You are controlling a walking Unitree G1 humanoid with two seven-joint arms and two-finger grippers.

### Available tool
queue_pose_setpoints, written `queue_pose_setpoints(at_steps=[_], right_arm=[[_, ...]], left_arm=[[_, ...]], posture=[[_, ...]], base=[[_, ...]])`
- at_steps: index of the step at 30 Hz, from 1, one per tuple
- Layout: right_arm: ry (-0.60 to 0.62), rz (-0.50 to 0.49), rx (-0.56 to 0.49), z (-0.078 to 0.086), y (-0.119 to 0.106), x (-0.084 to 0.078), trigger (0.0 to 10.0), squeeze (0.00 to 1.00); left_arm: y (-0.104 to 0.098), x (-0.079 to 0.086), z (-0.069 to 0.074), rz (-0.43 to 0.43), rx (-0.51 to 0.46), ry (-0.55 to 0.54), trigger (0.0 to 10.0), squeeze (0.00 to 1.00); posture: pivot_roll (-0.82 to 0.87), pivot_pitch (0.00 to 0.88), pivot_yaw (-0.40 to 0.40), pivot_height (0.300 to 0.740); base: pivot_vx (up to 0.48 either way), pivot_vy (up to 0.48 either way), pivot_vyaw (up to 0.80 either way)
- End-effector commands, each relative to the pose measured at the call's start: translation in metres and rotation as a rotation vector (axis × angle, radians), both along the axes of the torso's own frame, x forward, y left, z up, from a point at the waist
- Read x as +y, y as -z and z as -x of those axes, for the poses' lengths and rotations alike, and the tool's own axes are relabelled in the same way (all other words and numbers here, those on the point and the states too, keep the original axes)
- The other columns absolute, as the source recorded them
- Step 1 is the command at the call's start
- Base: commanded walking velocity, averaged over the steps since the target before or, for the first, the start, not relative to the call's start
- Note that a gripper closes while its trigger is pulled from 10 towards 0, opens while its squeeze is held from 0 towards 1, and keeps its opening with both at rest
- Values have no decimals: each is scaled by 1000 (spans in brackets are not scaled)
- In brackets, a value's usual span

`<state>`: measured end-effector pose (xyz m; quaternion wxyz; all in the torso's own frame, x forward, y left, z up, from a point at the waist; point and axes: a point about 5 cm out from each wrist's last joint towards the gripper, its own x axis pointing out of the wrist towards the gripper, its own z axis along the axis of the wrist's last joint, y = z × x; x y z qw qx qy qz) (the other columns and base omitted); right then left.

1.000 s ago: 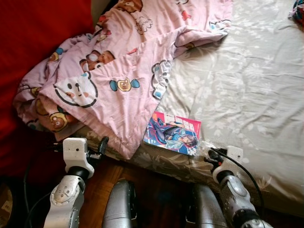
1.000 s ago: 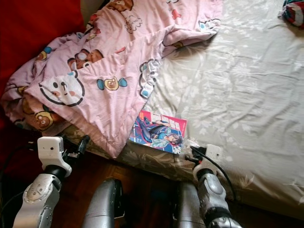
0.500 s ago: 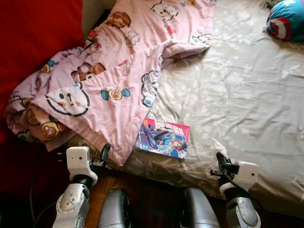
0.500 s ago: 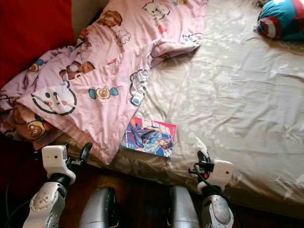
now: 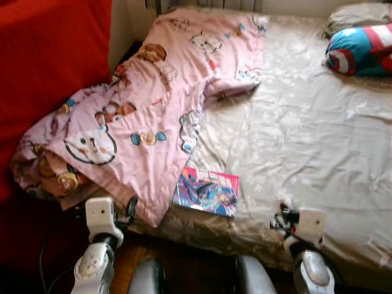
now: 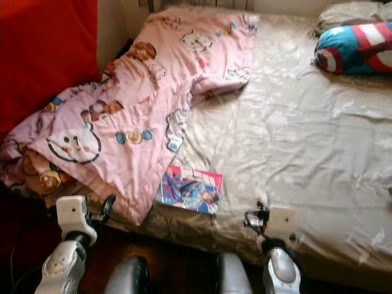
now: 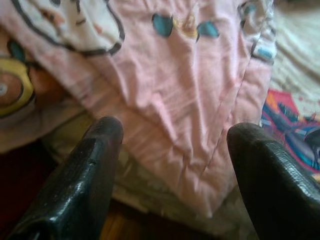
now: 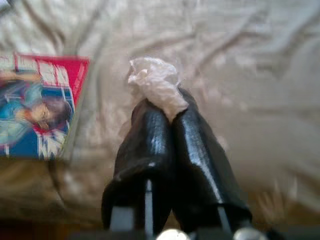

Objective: Clean up the room

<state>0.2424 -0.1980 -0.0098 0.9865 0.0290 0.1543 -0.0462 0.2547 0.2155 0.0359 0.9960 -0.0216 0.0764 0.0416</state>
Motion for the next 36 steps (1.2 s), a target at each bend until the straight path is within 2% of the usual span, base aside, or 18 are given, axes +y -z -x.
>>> queue_pose_setpoints(at_steps=[1,4,8,9,12,14,15,16,17,20,25,31,36], right_arm=[[4,17,77,9,13,-3,10000,0],[26,20,181,23,30,-8,10000,0],[35,17,251,30,40,-10,10000,0],[35,16,273,31,42,-9,10000,0],[33,9,291,32,44,-8,10000,0],[10,-6,352,37,51,-4,10000,0],[10,-6,352,37,51,-4,10000,0],[-19,-9,390,41,55,-1,10000,0],[-75,-7,450,48,62,4,10000,0],[-88,0,481,52,65,5,10000,0],[-59,-23,504,57,68,6,10000,0],[-63,-20,529,62,71,9,10000,0],[-110,0,539,63,72,11,10000,0]], left_arm=[[13,5,5,-9,56,-10,10000,0],[34,6,11,6,155,-18,10000,0],[55,3,17,14,273,2,10000,0],[65,3,23,17,338,6,10000,0],[70,4,27,25,375,-3,10000,0],[83,5,38,29,463,-26,10000,0],[83,5,38,29,463,-26,10000,0],[91,6,48,31,523,-46,10000,0],[103,6,64,28,615,-69,10000,0],[108,5,70,26,647,-73,10000,0],[111,-2,72,56,651,-77,10000,0],[112,-4,73,63,654,-80,10000,0],[116,-6,78,69,687,-92,10000,0]], posture=[[-91,118,6,715],[-81,104,8,735],[-77,84,13,740],[-84,71,17,740],[-87,67,18,740],[-88,49,19,740],[-88,49,19,740],[-80,34,14,740],[-83,28,11,740],[-91,23,11,740],[-92,11,13,740],[-99,3,11,740],[-102,14,-4,740]], base=[[0,0,0],[0,0,0],[0,0,0],[0,0,0],[0,0,0],[0,0,0],[0,0,0],[0,0,0],[0,0,0],[0,0,0],[0,0,0],[0,0,0],[0,0,0]])
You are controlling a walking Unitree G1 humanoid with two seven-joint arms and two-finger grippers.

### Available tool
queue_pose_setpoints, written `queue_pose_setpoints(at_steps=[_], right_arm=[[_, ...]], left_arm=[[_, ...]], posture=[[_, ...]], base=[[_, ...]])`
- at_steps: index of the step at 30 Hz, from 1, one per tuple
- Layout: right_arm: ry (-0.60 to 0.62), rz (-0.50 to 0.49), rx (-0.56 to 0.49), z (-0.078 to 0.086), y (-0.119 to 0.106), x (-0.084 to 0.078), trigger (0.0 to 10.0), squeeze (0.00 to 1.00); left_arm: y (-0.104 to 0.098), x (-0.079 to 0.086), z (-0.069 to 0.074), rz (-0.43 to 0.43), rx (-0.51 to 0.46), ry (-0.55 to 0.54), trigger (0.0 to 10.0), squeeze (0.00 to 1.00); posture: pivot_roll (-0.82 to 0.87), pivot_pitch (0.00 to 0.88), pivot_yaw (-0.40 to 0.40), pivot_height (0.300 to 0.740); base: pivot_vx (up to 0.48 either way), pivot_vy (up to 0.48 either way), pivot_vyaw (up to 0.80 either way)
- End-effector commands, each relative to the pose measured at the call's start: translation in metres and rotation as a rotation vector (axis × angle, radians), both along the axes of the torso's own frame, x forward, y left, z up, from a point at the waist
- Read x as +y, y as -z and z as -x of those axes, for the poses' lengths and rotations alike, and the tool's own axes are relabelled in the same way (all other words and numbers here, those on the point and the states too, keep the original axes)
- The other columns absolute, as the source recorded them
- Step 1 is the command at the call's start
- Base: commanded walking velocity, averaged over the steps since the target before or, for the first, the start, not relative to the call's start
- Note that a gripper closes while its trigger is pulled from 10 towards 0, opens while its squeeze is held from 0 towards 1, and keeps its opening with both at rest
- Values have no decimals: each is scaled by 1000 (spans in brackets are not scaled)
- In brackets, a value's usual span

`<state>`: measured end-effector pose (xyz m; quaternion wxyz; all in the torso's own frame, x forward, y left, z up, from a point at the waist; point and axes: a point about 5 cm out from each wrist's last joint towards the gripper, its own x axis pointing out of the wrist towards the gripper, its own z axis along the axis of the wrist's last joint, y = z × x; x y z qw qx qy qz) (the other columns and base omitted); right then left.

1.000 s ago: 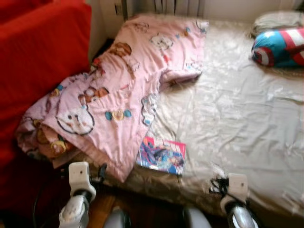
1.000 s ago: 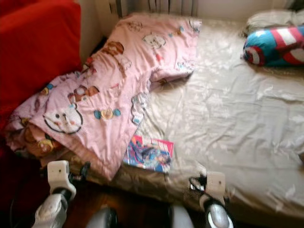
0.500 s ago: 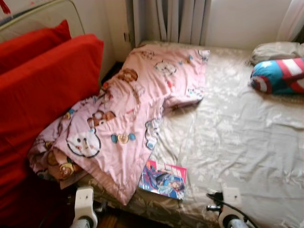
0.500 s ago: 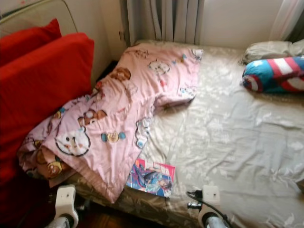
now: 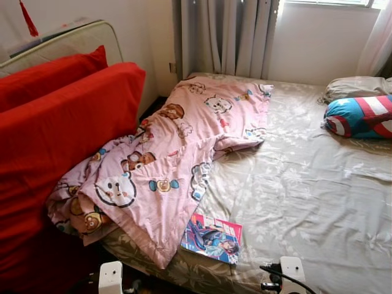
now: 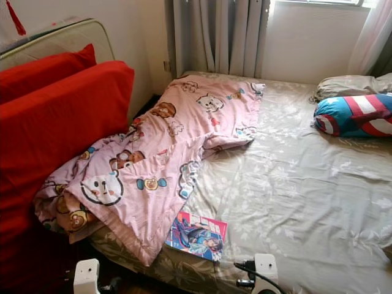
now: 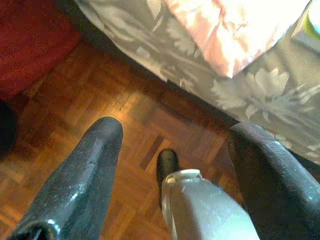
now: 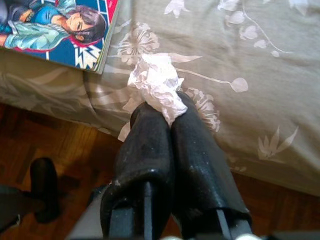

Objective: Clean up the room

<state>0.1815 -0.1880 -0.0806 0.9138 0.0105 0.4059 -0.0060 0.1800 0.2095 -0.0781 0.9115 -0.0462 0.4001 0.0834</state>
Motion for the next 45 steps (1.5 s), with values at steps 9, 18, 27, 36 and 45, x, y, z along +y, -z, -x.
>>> queue_pose_setpoints(at_steps=[9,18,27,36,45], right_arm=[[-4,-10,17,-1,1,5,10000,0],[11,-13,66,8,6,7,10000,0],[59,20,84,13,7,-7,10000,0],[109,9,76,13,7,-10,10000,0],[120,1,65,9,5,-9,10000,0]], left_arm=[[5,1,9,-4,47,-29,10000,0],[10,7,21,0,84,-41,10000,0],[10,16,27,0,96,-61,10000,0],[10,19,28,-3,98,-63,10000,0],[11,19,31,-3,101,-65,10000,0]], posture=[[-91,76,-22,740],[-91,113,-19,740],[-86,130,-19,740],[-85,131,-19,740],[-81,134,-16,740]], base=[[0,0,785],[0,0,0],[0,27,44],[0,242,400],[0,245,0]])
